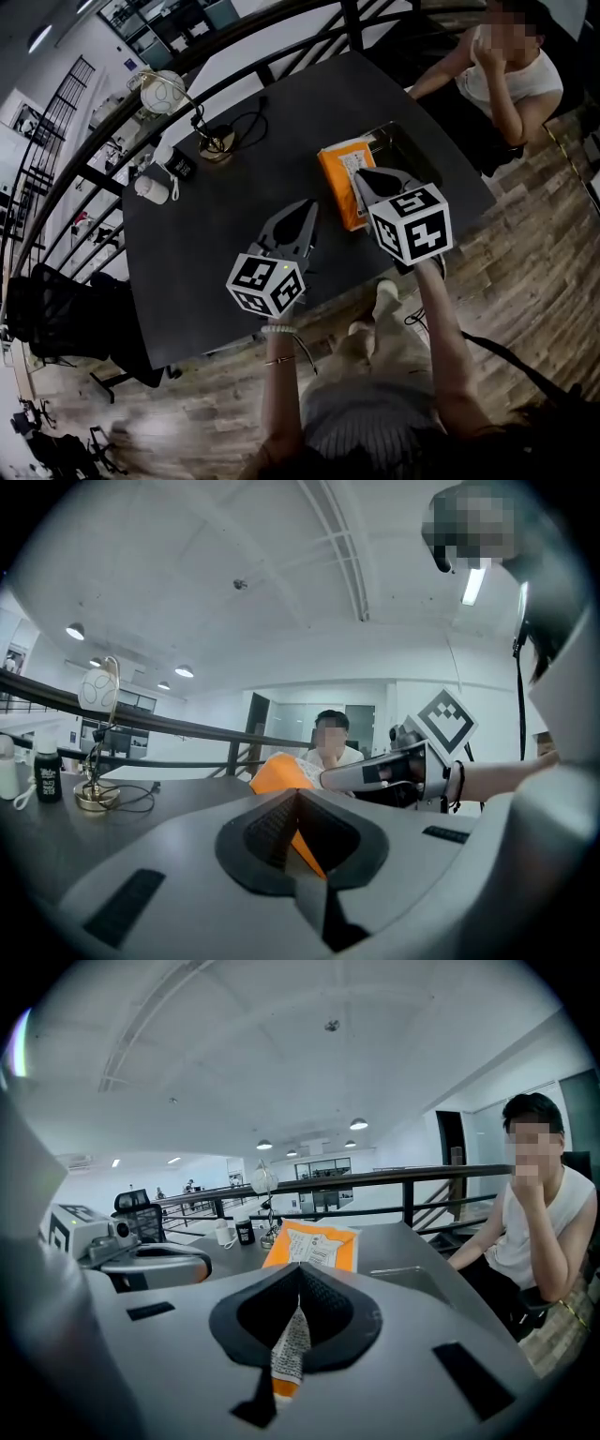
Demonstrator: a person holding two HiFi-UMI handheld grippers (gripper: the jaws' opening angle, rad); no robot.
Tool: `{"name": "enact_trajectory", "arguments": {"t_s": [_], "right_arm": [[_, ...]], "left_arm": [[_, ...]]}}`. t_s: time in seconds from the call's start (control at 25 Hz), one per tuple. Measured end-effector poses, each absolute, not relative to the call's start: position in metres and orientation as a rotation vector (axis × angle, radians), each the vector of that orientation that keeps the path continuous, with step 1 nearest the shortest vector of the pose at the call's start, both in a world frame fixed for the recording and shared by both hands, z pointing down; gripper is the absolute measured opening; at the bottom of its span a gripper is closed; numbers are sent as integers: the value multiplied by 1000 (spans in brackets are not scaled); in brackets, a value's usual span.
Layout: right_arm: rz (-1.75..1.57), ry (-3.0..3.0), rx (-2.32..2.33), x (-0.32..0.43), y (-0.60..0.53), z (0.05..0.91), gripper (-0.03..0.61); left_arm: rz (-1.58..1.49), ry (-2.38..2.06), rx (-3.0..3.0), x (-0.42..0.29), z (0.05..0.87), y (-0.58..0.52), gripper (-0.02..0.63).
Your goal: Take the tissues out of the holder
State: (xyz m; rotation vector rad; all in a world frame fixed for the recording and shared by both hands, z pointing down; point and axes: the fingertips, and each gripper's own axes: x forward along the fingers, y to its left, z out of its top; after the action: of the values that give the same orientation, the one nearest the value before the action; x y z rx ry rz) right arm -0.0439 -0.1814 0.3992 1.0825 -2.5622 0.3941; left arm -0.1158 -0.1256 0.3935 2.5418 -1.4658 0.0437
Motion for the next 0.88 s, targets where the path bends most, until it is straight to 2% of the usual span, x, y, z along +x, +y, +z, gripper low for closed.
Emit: {"name": "enact_trajectory", "arguments": {"t_s": [0.48,0.88], "right_arm": [[391,-2555,1049,-66,-160,414,12],[418,-2499,1002,-79,-170,460,12]], "left_arm": [[3,-1538,2486,-133,391,-110,8],[43,-1529,2416,-127,425,-116,8]]}}
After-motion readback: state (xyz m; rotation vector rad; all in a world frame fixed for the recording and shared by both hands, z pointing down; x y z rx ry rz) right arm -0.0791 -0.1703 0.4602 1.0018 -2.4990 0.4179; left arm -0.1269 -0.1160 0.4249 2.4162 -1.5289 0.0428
